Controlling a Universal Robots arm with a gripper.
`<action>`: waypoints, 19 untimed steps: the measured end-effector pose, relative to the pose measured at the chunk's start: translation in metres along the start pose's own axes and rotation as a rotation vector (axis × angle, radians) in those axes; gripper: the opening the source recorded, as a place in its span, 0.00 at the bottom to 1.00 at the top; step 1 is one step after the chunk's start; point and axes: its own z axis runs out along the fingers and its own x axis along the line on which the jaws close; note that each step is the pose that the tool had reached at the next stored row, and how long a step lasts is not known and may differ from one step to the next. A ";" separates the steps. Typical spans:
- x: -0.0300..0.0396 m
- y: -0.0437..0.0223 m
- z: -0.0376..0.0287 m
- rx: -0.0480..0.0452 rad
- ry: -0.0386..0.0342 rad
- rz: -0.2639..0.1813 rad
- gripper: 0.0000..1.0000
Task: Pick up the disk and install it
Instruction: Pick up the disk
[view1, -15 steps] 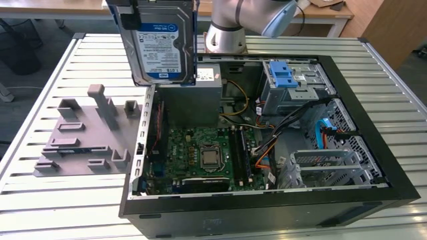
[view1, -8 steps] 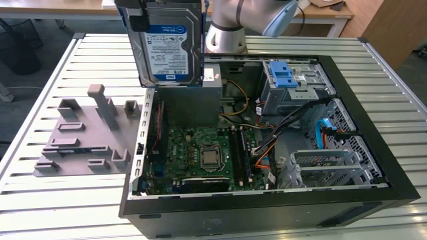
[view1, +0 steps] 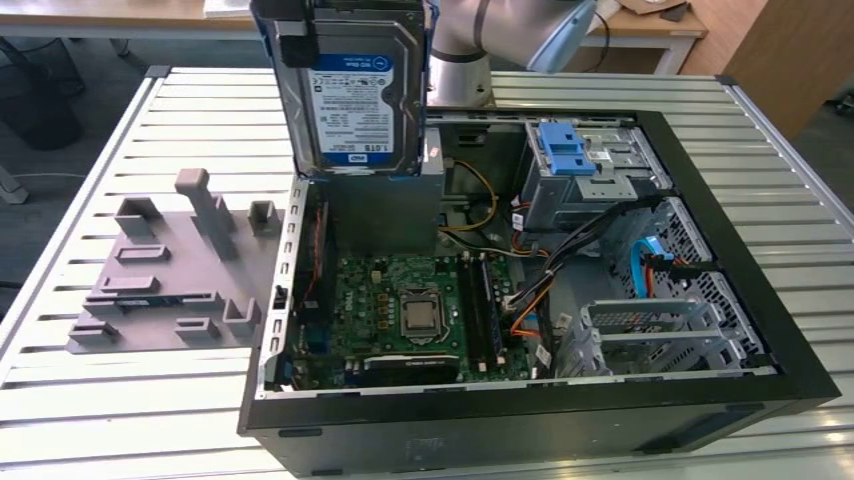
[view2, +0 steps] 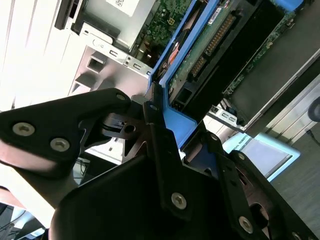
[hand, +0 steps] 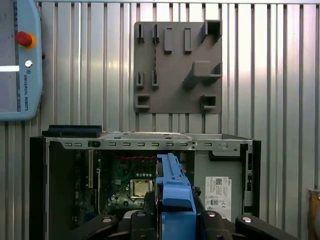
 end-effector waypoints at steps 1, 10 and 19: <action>0.0006 -0.0017 0.0000 0.0000 0.0000 0.000 0.36; 0.0059 -0.0175 -0.0002 -0.0003 0.0000 0.001 0.36; 0.0102 -0.0339 -0.0003 -0.0007 0.0000 0.003 0.36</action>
